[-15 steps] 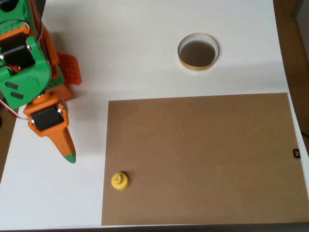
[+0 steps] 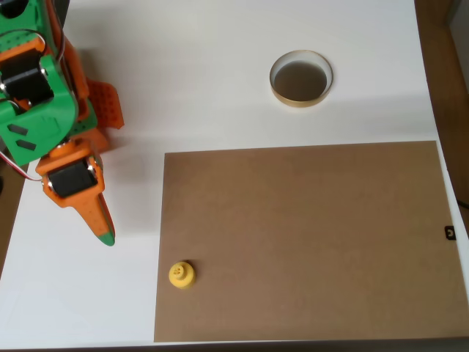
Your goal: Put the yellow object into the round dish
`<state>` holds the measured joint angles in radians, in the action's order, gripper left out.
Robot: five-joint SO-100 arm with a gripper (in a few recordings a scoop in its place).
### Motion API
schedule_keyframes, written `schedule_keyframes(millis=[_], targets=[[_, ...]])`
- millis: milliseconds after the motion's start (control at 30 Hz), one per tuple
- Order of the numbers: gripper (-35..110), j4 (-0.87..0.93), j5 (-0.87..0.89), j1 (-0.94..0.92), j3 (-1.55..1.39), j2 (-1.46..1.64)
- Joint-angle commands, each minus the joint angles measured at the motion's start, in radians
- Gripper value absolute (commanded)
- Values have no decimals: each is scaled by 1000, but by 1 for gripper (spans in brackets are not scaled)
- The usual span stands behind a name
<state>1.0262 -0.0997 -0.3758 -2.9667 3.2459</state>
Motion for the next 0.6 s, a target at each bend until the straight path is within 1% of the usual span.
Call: schedule_keyframes(millis=[0,133,267,567], targets=[[2,-9,-6,-18,8,18],[1,-9,-8,-18,8,18],[5,-12,-8,-18,8,18],[3,-12,-6,-18,8,18]])
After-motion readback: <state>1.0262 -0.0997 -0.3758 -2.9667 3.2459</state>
